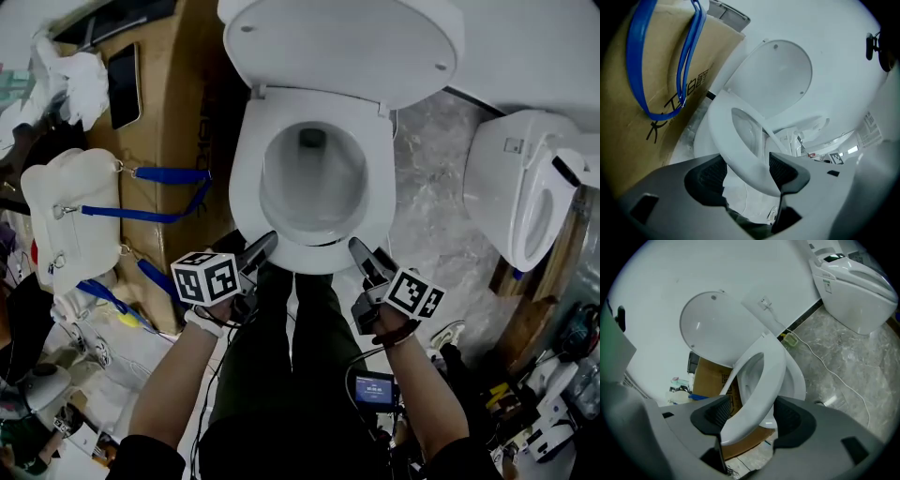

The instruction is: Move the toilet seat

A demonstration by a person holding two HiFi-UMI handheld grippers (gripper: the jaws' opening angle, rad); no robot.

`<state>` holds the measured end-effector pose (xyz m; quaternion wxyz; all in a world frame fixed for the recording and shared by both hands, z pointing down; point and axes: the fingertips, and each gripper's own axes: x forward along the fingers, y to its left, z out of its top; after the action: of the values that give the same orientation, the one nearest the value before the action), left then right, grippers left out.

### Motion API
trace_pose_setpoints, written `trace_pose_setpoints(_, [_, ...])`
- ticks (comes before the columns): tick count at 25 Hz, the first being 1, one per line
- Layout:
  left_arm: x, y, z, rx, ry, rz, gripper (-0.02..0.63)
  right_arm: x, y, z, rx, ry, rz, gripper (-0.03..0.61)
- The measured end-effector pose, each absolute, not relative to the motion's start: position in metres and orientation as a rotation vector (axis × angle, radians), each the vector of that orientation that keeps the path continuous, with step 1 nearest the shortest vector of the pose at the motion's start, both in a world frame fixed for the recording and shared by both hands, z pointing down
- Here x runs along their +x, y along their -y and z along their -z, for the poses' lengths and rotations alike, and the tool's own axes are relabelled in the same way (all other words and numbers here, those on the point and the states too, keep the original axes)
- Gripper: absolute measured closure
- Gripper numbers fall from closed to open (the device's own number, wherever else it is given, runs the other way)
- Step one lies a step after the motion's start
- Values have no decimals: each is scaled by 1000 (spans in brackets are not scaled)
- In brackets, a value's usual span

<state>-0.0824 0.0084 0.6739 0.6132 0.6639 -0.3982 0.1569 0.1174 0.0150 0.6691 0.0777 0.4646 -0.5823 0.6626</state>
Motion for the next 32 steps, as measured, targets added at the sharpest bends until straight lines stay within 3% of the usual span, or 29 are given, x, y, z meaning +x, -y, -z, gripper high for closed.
trace_pose_setpoints(19, [-74,17,-593,1638,930,-173,342,120,20,-590,1502,1903,-2166,278])
trace_pose_setpoints(32, [-72,60,-540,1679,983,28,339,121,49,-529,1527,2104,-2051,279])
